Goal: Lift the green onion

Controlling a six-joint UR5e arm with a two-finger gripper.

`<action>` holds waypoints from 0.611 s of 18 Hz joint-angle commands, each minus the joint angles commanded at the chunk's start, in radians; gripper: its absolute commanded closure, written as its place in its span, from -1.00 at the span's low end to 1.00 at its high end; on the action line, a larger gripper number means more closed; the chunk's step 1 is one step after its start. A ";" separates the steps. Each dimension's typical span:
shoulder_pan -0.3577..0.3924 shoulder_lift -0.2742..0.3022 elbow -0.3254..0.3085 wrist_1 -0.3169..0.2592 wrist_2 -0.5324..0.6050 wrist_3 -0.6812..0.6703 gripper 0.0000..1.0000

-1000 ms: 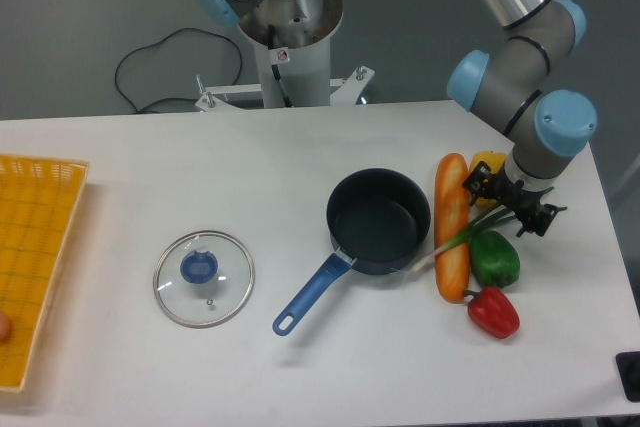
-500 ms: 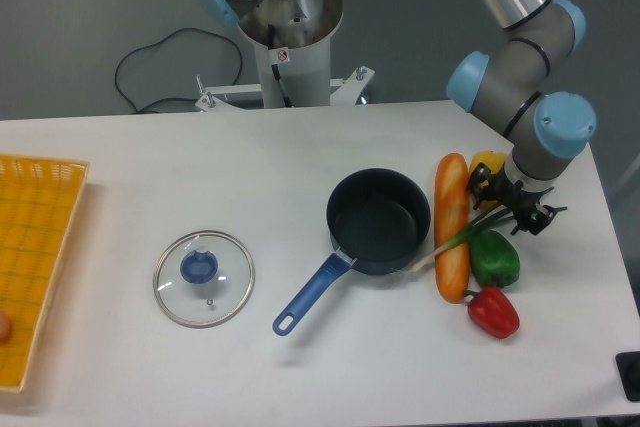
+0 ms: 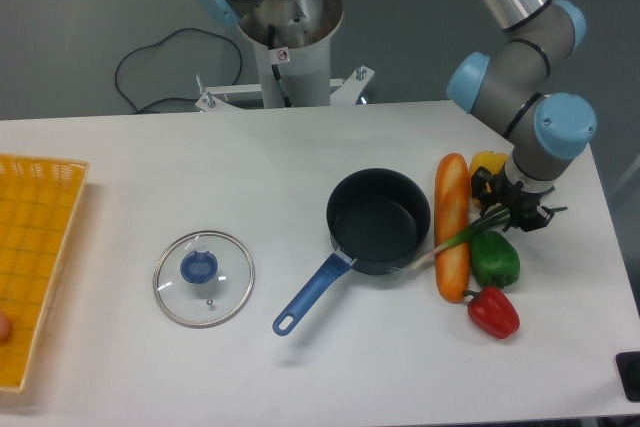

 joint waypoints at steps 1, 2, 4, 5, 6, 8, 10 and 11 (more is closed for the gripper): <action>0.000 0.000 0.002 0.000 0.000 0.005 0.39; 0.000 0.000 0.002 0.000 0.000 0.011 0.44; 0.000 0.002 0.003 0.000 0.002 0.023 0.54; 0.002 0.002 0.005 0.000 0.002 0.026 0.61; 0.002 0.005 0.005 0.000 0.002 0.028 0.65; 0.003 0.009 0.009 0.000 0.002 0.029 0.65; 0.002 0.018 0.011 -0.002 0.003 0.029 0.65; 0.002 0.023 0.011 -0.002 0.003 0.029 0.65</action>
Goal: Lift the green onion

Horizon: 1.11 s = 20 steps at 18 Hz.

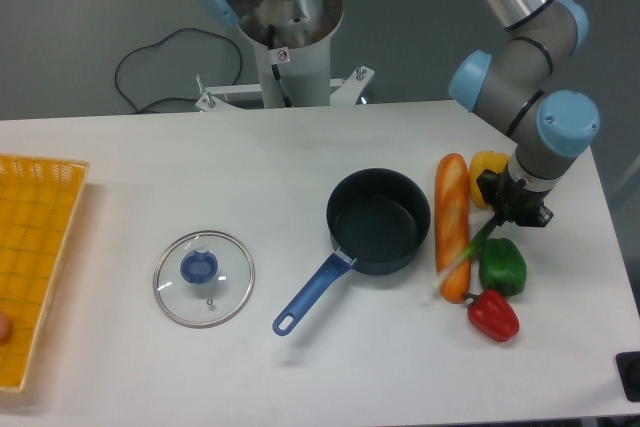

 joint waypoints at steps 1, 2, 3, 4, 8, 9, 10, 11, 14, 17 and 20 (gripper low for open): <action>0.000 0.009 0.000 -0.002 0.000 0.000 0.65; 0.003 0.020 0.002 -0.002 -0.002 0.002 0.65; 0.006 0.029 0.000 -0.003 -0.002 0.005 0.65; 0.006 0.038 0.000 -0.006 -0.002 0.009 0.65; 0.008 0.071 0.000 -0.015 -0.003 0.011 0.65; 0.008 0.075 0.000 -0.017 -0.003 0.011 0.65; 0.008 0.083 0.000 -0.017 -0.005 0.011 0.65; 0.008 0.086 0.000 -0.017 -0.006 0.011 0.65; 0.008 0.101 -0.005 -0.021 -0.008 0.018 0.65; 0.006 0.115 0.000 -0.040 -0.002 0.023 0.65; 0.006 0.127 0.003 -0.061 0.002 0.028 0.65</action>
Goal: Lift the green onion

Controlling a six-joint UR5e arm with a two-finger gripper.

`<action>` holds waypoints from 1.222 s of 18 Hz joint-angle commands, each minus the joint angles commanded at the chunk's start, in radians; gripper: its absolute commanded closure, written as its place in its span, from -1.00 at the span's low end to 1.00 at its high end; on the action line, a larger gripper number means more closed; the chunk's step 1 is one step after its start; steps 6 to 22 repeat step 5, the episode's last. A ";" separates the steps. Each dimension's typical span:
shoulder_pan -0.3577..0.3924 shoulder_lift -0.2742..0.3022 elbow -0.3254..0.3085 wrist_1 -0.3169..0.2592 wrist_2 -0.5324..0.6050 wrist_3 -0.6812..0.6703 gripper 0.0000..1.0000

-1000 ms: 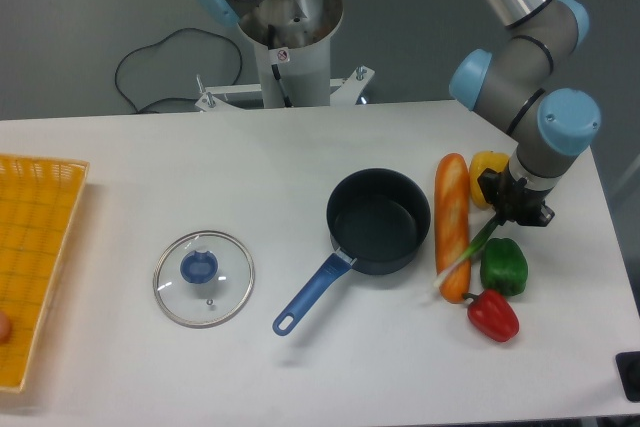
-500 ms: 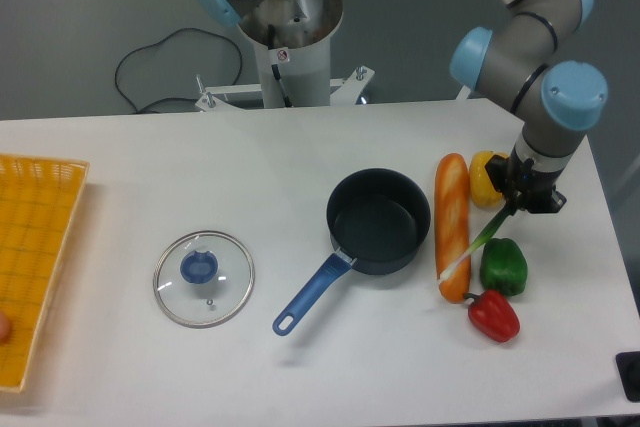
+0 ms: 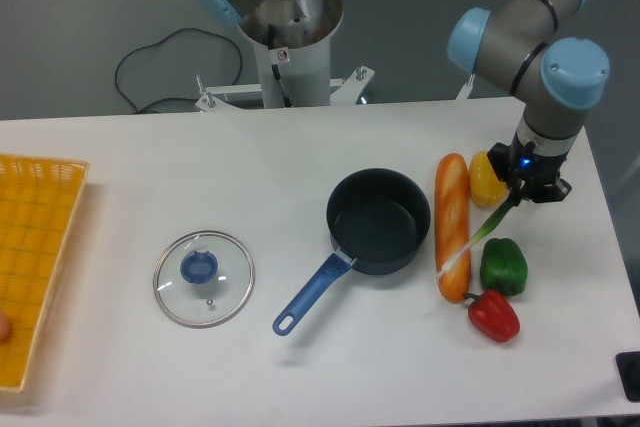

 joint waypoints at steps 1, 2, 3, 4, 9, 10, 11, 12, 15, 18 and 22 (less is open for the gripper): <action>0.000 0.003 0.002 -0.002 0.000 0.000 0.65; -0.002 0.005 0.005 -0.002 0.000 0.000 0.65; -0.002 0.008 0.008 -0.011 0.002 0.000 0.65; -0.002 0.011 0.014 -0.023 0.006 0.000 0.65; -0.003 0.011 0.023 -0.038 0.023 0.000 0.65; -0.003 0.011 0.023 -0.038 0.023 0.000 0.65; -0.003 0.011 0.023 -0.038 0.023 0.000 0.65; -0.003 0.011 0.023 -0.038 0.023 0.000 0.65; -0.003 0.011 0.023 -0.038 0.023 0.000 0.65; -0.003 0.011 0.023 -0.038 0.023 0.000 0.65; -0.003 0.011 0.023 -0.038 0.023 0.000 0.65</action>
